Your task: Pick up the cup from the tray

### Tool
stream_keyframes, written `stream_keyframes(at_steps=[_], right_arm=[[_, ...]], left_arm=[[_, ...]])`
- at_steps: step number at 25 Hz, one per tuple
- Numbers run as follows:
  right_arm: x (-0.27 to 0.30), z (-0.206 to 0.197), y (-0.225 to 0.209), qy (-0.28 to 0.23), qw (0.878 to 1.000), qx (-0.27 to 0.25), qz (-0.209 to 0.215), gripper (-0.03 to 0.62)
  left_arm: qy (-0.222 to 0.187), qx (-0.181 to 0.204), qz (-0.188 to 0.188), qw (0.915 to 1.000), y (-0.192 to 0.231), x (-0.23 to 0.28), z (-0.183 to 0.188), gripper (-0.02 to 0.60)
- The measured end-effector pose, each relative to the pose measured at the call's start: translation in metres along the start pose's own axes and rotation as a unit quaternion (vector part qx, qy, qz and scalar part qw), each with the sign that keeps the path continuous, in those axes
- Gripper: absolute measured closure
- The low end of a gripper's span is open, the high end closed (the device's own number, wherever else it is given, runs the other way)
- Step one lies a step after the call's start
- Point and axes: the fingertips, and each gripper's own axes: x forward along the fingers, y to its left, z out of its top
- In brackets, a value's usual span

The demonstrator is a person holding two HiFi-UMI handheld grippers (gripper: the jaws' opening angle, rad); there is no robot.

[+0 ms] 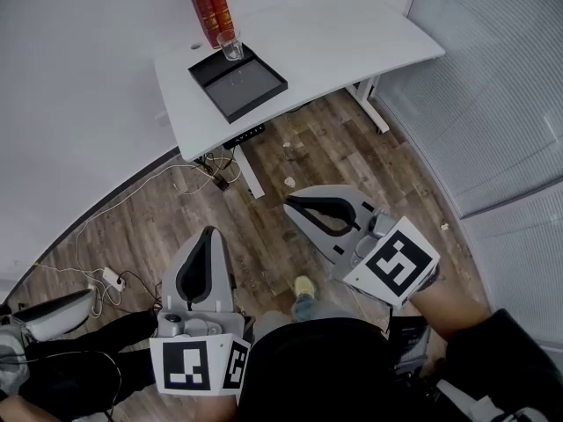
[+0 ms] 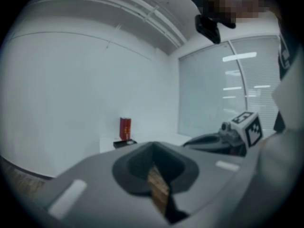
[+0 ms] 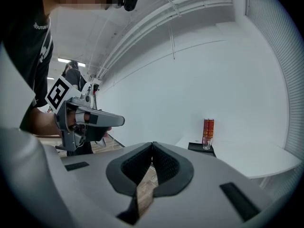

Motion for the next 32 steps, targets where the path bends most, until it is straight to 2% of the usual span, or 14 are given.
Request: stream_keyframes(at_steps=[12,32], right_arm=[[0.001,0.001,-0.017,-0.01,1.0,-0.001,-0.027,0.579],[0.001,0.015,-0.032,-0.024,0.999,-0.008,-0.043,0.58]], left_arm=[[-0.013,0.016,-0.016,0.9997,-0.003,0.008,0.01,0.581],[-0.034,0.038,-0.029,0.9983,-0.008,0.016,0.033,0.581]])
